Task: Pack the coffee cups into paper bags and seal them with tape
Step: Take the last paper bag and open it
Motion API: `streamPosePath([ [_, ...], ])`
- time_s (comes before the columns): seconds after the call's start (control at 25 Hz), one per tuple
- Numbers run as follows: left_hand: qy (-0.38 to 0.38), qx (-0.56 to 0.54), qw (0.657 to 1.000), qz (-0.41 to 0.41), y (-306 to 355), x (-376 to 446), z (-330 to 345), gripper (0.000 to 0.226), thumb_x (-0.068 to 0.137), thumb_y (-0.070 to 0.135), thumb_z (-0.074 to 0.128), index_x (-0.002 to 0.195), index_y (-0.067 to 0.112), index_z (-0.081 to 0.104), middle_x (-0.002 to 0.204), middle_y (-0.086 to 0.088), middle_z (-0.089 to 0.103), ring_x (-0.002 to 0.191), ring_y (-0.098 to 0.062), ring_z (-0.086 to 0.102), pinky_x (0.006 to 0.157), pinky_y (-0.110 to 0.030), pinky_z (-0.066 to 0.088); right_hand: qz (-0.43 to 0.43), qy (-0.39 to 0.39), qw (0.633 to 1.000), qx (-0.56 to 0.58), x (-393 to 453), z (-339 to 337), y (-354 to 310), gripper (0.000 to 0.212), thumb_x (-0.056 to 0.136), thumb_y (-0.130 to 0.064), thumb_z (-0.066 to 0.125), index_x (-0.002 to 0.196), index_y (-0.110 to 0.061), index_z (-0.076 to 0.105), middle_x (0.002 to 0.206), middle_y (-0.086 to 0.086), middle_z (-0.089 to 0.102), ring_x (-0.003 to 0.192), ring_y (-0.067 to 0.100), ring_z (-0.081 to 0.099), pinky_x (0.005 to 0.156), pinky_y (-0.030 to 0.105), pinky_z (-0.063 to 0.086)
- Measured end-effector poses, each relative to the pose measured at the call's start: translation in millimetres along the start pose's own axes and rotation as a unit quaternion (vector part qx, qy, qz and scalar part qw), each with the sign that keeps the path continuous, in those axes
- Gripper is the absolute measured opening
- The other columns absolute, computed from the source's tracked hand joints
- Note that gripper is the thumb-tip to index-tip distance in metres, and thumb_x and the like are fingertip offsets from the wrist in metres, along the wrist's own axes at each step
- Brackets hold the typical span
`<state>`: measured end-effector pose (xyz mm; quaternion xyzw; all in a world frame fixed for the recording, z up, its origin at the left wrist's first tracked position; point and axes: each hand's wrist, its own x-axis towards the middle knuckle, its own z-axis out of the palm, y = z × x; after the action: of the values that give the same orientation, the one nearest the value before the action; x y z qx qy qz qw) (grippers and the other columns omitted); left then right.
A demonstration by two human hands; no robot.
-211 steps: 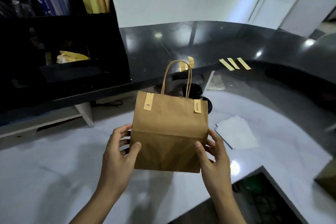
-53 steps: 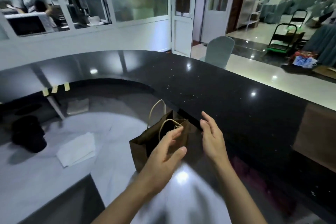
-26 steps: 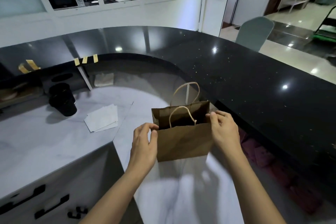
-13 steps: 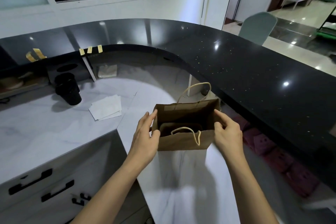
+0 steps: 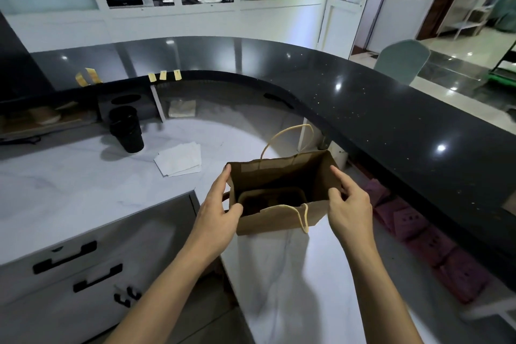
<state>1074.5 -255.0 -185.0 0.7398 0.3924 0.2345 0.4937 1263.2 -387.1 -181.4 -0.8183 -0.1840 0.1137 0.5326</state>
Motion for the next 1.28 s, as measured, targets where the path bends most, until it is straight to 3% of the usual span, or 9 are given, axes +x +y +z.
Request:
streamPosePath([
  [0.12, 0.011, -0.009, 1.000, -0.002, -4.9, -11.2, -22.0, 0.075, 0.098, 0.013, 0.050, 0.152, 0.055, 0.018, 0.156, 0.008, 0.033, 0.136, -0.006, 0.037, 0.105, -0.033, 0.040, -0.010, -0.006, 1.000, 0.003, -10.6, 13.3, -10.4, 0.054, 0.097, -0.008, 0.048, 0.139, -0.039, 0.058, 0.078, 0.004, 0.066, 0.058, 0.013, 0.046, 0.061, 0.036, 0.045],
  [0.24, 0.029, -0.013, 0.999, -0.006, -16.1, -19.3, -51.2, 0.075, 0.099, 0.014, 0.051, 0.150, 0.057, 0.018, 0.153, 0.011, 0.034, 0.119, 0.012, 0.040, 0.096, -0.022, 0.037, -0.013, -0.023, 1.000, 0.007, -23.2, 37.9, -22.7, 0.053, 0.097, -0.009, 0.049, 0.138, -0.041, 0.059, 0.088, 0.002, 0.069, 0.061, 0.016, 0.051, 0.063, 0.038, 0.048],
  [0.36, 0.054, -0.043, 0.998, -0.006, -35.0, -24.9, -89.9, 0.076, 0.098, 0.012, 0.051, 0.148, 0.060, 0.021, 0.156, 0.019, 0.029, 0.141, -0.004, 0.030, 0.113, -0.036, 0.035, -0.023, -0.047, 0.998, 0.019, -41.4, 73.8, -38.7, 0.051, 0.100, -0.009, 0.048, 0.138, -0.041, 0.058, 0.106, -0.009, 0.065, 0.069, 0.017, 0.057, 0.063, 0.034, 0.050],
  [0.56, 0.093, -0.054, 0.994, -0.017, -65.0, -32.0, -157.9, 0.077, 0.097, 0.010, 0.053, 0.147, 0.060, 0.023, 0.158, 0.017, 0.026, 0.142, -0.015, 0.034, 0.113, -0.047, 0.040, -0.047, -0.082, 0.995, 0.012, -78.5, 136.5, -69.6, 0.050, 0.100, -0.009, 0.048, 0.141, -0.037, 0.058, 0.115, 0.000, 0.067, 0.066, 0.016, 0.059, 0.059, 0.029, 0.048],
  [0.68, 0.114, -0.066, 0.991, -0.023, -79.4, -40.8, -200.5, 0.076, 0.098, 0.010, 0.052, 0.148, 0.058, 0.023, 0.155, 0.016, 0.030, 0.132, -0.009, 0.040, 0.106, -0.044, 0.048, -0.050, -0.106, 0.993, 0.010, -100.0, 173.8, -87.0, 0.049, 0.101, -0.008, 0.049, 0.143, -0.033, 0.057, 0.117, 0.005, 0.067, 0.060, 0.006, 0.054, 0.054, 0.018, 0.042],
  [0.76, 0.137, -0.061, 0.988, -0.026, -91.8, -46.3, -235.5, 0.075, 0.098, 0.010, 0.051, 0.150, 0.055, 0.022, 0.150, 0.019, 0.032, 0.133, -0.008, 0.038, 0.104, -0.041, 0.049, -0.066, -0.127, 0.990, 0.010, -118.8, 203.7, -101.6, 0.049, 0.101, -0.007, 0.049, 0.143, -0.031, 0.057, 0.106, 0.004, 0.063, 0.052, 0.002, 0.050, 0.047, 0.011, 0.037],
  [1.0, 0.196, -0.060, 0.977, -0.052, -133.9, -67.7, -330.2, 0.072, 0.099, 0.012, 0.050, 0.152, 0.052, 0.022, 0.154, 0.015, 0.030, 0.133, -0.006, 0.035, 0.106, -0.046, 0.048, -0.087, -0.183, 0.979, 0.003, -170.9, 294.9, -142.3, 0.050, 0.101, -0.008, 0.050, 0.144, -0.034, 0.055, 0.101, 0.003, 0.067, 0.056, 0.009, 0.049, 0.042, 0.012, 0.038],
  [1.2, 0.231, -0.052, 0.970, -0.060, -168.2, -88.0, -396.3, 0.072, 0.100, 0.012, 0.050, 0.152, 0.051, 0.020, 0.156, 0.015, 0.029, 0.141, -0.011, 0.034, 0.108, -0.041, 0.046, -0.098, -0.230, 0.968, 0.006, -212.4, 361.5, -170.5, 0.048, 0.104, -0.011, 0.049, 0.148, -0.031, 0.051, 0.128, 0.001, 0.063, 0.082, 0.008, 0.059, 0.057, 0.014, 0.042],
  [1.28, 0.246, -0.046, 0.966, -0.069, -181.5, -94.1, -420.3, 0.072, 0.100, 0.013, 0.050, 0.153, 0.050, 0.019, 0.156, 0.016, 0.028, 0.140, -0.011, 0.035, 0.103, -0.034, 0.047, -0.113, -0.246, 0.963, 0.004, -229.1, 385.7, -181.2, 0.047, 0.104, -0.010, 0.049, 0.148, -0.029, 0.050, 0.128, -0.003, 0.060, 0.085, 0.006, 0.059, 0.063, 0.009, 0.044],
])
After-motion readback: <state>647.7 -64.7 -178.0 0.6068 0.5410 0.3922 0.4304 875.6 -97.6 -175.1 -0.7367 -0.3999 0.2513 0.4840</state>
